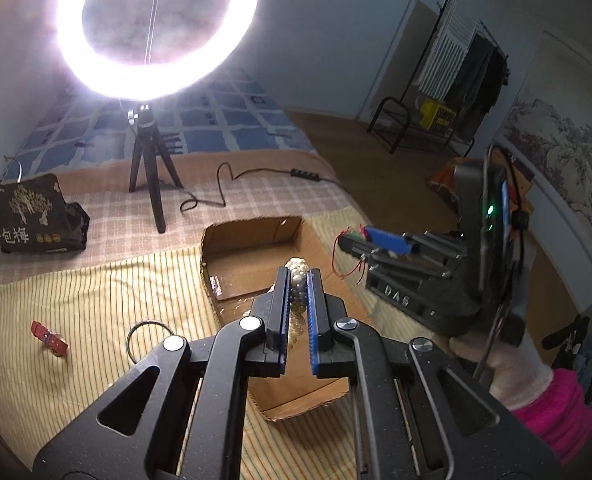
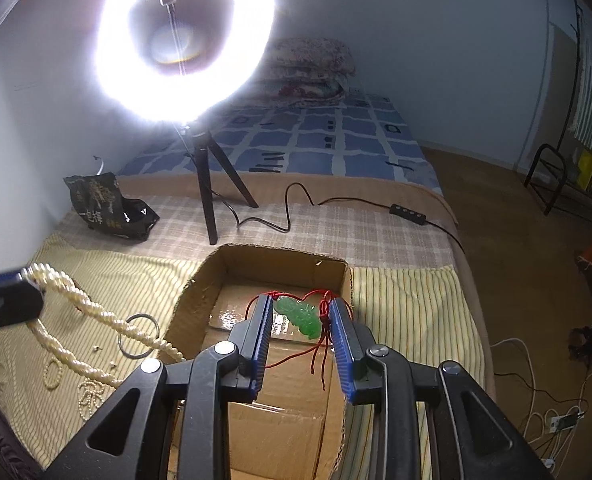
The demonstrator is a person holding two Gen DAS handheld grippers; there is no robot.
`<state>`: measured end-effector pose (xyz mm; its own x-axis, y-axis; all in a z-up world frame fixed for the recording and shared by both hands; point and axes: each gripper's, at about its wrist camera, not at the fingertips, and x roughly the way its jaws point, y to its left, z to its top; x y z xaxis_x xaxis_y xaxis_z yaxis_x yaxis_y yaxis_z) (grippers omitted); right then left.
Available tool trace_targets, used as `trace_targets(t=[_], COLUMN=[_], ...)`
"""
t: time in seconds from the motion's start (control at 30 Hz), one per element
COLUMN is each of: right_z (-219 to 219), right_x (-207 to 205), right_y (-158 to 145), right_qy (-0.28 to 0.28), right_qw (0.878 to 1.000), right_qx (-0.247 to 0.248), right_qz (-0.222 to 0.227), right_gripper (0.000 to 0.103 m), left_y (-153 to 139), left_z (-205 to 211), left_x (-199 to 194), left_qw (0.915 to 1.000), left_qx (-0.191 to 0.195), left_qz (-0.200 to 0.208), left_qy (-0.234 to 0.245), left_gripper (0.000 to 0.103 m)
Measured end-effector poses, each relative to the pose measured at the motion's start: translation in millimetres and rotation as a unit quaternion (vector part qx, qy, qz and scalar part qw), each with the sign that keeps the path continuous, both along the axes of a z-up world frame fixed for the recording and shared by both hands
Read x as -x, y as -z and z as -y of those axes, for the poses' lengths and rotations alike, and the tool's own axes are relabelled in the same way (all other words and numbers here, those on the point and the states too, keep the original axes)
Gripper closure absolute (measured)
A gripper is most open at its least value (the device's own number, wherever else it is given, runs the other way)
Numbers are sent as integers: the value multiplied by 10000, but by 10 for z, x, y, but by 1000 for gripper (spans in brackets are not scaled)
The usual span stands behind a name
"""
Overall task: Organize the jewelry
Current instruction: 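Open the right tool over the box while the left tool releases the necklace inside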
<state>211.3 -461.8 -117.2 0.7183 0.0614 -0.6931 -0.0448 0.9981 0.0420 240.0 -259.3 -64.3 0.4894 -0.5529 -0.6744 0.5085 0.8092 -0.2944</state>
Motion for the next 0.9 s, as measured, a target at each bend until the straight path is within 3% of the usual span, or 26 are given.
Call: trace_targets(t=[0.3,0.7,0.8,0.87,0.9], right_z=[12,-1,-38,-57,-63], right_x=[-146,-194,-174,-155,-148], right_y=[159,212,195,172,162], right_qy=[35,-12,2,33,48], right_qw=[9999,9997,9999,9999,9999], right_qx=[-35,-79,23,91,109], right_qz=[-153,-210,-169,-105,-93], right_gripper=[74,73,44,34,32], left_y=[254,296,270,257,248], left_z=[85,109,111,118,115], left_x=[-55,-55,-31,-4,18], left_qw=[9996,9993,9992,9989,9988], left_qx=[-258,-351,-389,-442,-465], left_qz=[-131,-78,1,64,127], left_qy=[36,53,90,119,115], left_gripper=[98,97,96,86,73])
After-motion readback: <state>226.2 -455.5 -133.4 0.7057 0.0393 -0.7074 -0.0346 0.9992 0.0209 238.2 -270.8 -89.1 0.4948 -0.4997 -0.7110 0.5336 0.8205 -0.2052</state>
